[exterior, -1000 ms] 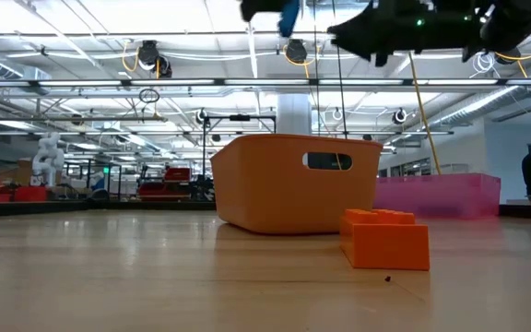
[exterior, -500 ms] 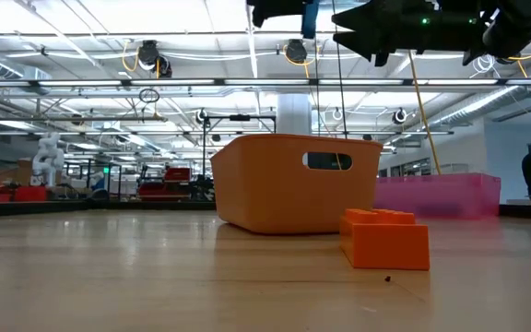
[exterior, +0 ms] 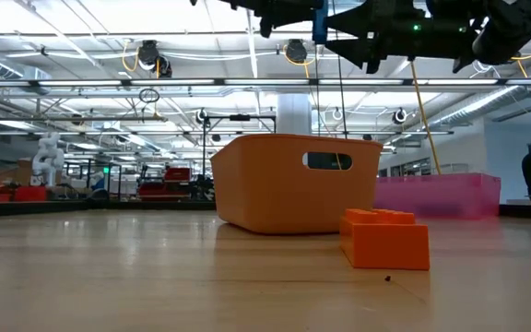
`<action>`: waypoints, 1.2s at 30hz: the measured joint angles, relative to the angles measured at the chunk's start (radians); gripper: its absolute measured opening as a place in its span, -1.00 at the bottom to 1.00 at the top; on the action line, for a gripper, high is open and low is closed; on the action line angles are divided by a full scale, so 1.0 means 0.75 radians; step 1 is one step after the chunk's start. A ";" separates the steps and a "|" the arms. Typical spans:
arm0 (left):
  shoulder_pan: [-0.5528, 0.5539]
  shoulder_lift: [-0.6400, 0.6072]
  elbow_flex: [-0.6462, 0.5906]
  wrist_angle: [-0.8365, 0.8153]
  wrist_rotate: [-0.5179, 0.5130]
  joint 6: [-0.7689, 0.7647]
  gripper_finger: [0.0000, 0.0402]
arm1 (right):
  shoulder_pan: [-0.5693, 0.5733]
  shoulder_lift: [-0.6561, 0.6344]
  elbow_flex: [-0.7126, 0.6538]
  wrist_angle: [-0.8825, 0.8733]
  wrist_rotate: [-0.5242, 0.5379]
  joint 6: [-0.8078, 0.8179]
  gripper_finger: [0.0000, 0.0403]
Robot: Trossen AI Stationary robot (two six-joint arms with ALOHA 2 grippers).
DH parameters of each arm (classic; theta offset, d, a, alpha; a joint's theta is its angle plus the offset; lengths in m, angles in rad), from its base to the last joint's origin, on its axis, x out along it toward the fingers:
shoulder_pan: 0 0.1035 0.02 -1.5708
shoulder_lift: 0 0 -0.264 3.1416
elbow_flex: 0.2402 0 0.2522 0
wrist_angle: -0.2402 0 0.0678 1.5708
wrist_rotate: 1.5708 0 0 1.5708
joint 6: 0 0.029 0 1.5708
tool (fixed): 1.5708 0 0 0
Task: Sort & place blocks by color
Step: Put the blue game piece into the pink bin
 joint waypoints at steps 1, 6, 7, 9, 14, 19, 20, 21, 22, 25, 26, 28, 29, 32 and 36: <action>0.001 0.000 -0.008 0.018 0.003 -0.002 -0.32 | 0.000 0.012 0.000 0.016 -0.002 0.002 0.68; 0.001 0.000 -0.035 0.061 0.032 -0.029 -0.32 | 0.000 0.051 0.000 0.080 -0.007 0.027 0.68; 0.001 0.000 -0.040 0.070 0.041 -0.033 -0.32 | 0.000 0.059 0.001 0.094 -0.022 0.028 0.68; 0.000 -0.001 -0.060 0.098 0.049 -0.044 -0.32 | 0.000 0.073 0.001 0.120 -0.076 0.031 0.67; -0.004 0.000 -0.077 0.128 0.084 -0.062 -0.32 | 0.000 0.094 0.001 0.141 -0.111 0.026 0.60; -0.011 -0.001 -0.076 0.125 0.083 -0.078 -0.32 | 0.000 0.094 0.001 0.140 -0.111 -0.006 0.40; -0.011 -0.001 -0.076 0.130 0.081 -0.079 -0.31 | 0.001 0.094 0.001 0.142 -0.111 -0.007 0.32; -0.010 -0.001 -0.076 0.139 0.080 -0.083 -0.29 | 0.000 0.093 0.002 0.145 -0.110 -0.011 0.24; -0.010 -0.001 -0.076 0.149 0.076 -0.091 -0.27 | -0.002 0.093 0.002 0.148 -0.110 -0.021 0.13; -0.009 -0.001 -0.076 0.158 0.073 -0.094 -0.17 | -0.002 0.093 0.002 0.148 -0.109 -0.059 -0.25; -0.008 -0.001 -0.076 0.158 0.067 -0.088 -0.14 | -0.002 0.093 0.002 0.144 -0.109 -0.084 -0.37; -0.005 -0.001 -0.076 0.158 0.049 -0.059 -0.07 | -0.002 0.093 0.002 0.131 -0.100 -0.124 -0.40; -0.004 -0.002 -0.076 0.158 0.034 -0.048 -0.03 | -0.003 0.093 0.002 0.119 -0.096 -0.143 -0.40; 0.007 -0.043 -0.076 0.151 0.012 -0.009 0.06 | -0.007 0.094 0.002 0.074 -0.059 -0.179 -0.40; 0.019 -0.133 -0.073 0.106 0.004 0.022 0.15 | -0.026 0.058 0.002 -0.034 0.056 -0.249 -0.40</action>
